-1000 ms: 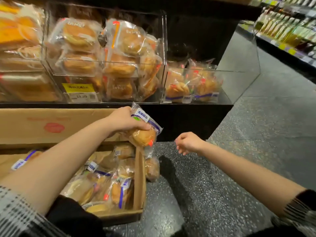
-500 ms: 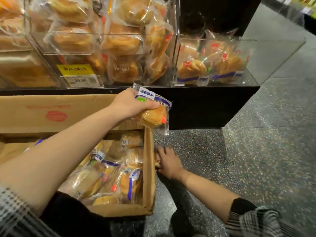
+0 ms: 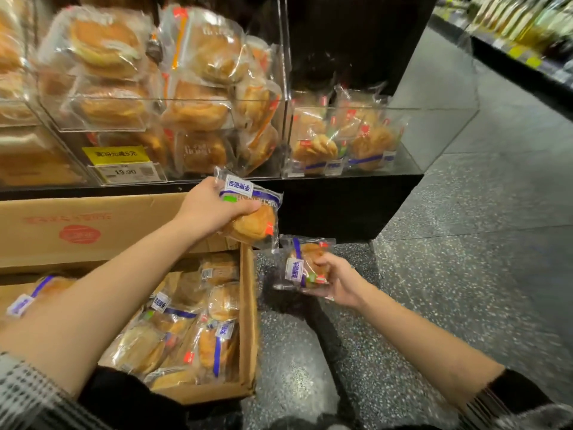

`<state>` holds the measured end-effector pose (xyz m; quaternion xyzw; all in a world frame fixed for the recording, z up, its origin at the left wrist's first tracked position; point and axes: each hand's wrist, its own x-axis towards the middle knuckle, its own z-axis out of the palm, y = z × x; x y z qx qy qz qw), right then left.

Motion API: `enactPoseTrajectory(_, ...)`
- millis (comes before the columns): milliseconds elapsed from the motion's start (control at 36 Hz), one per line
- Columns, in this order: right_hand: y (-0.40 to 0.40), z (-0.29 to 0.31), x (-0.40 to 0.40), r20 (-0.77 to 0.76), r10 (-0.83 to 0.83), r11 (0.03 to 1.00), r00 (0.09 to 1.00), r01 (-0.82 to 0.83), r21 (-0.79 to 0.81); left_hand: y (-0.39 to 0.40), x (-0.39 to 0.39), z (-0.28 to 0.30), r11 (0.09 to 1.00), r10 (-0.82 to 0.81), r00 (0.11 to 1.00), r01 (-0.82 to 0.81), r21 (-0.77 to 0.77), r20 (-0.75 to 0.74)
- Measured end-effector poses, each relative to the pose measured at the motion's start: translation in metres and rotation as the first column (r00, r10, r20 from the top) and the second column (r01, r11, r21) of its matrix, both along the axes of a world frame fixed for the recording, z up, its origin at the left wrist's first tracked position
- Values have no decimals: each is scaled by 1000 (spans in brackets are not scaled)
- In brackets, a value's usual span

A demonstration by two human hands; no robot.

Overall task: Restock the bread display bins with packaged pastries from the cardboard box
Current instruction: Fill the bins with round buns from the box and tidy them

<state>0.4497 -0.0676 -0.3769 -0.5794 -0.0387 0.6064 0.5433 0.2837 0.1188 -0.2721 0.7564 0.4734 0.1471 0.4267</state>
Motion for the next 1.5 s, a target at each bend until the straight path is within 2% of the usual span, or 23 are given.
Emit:
enactPoseTrajectory(56,-6,22,7,-8,-19,999,1000,19,44,-3,-1,8,1000,23,998,-24,5,54)
enactPoseTrajectory(167,-17,67,23,-34,-47,990,998,51,131,-10,4,29,998,55,956,-56,-5,289)
enactPoseTrajectory(250,-21,101,37,44,-44,988,998,37,153,-19,18,50,998,46,878,-56,6,477)
enactPoseTrajectory(333,-22,128,54,147,-21,982,989,-8,189,-30,37,71,999,10,807,-39,36,591)
enactPoseTrajectory(444,-20,157,78,298,11,987,954,-58,148,-41,66,91,996,-59,760,3,88,647)
enactPoseTrajectory(528,-20,182,92,464,65,987,884,-124,98,-42,93,106,989,-97,765,3,147,637)
enactPoseTrajectory(611,-21,212,107,688,128,983,715,-184,7,-40,124,119,987,-113,768,15,158,631)
enactPoseTrajectory(694,-22,245,124,863,200,973,463,-198,-119,-34,152,124,982,-128,785,16,187,606)
enactPoseTrajectory(806,-19,295,145,948,233,961,216,-203,-190,-25,181,130,983,-80,820,-29,180,567)
enactPoseTrajectory(917,-8,336,169,973,229,956,-36,-181,-231,-6,202,125,995,87,853,-104,4,515)
enactPoseTrajectory(972,2,346,180,940,250,943,-233,-163,-291,-1,206,123,991,136,868,-114,-76,478)
enactPoseTrajectory(1028,17,348,190,839,278,908,-469,-157,-389,-1,207,122,990,139,903,-120,-73,406)
enactPoseTrajectory(1111,41,336,207,508,277,775,-815,-123,-619,-3,207,118,989,140,929,-146,-9,343)
enactPoseTrajectory(1167,56,320,220,273,239,672,-932,-44,-739,-4,205,118,988,135,924,-154,26,358)
enactPoseTrajectory(1250,69,302,231,94,161,597,-982,21,-802,-7,207,118,986,120,920,-155,64,373)
enactPoseTrajectory(1333,78,297,239,14,112,621,-994,59,-782,-11,209,116,985,96,936,-138,104,338)
enactPoseTrajectory(1417,91,291,247,-66,179,551,-982,156,-819,-13,213,113,970,90,978,-129,205,190)
enactPoseTrajectory(1500,97,291,252,-92,254,457,-963,203,-866,-11,216,112,960,118,985,-146,240,128)
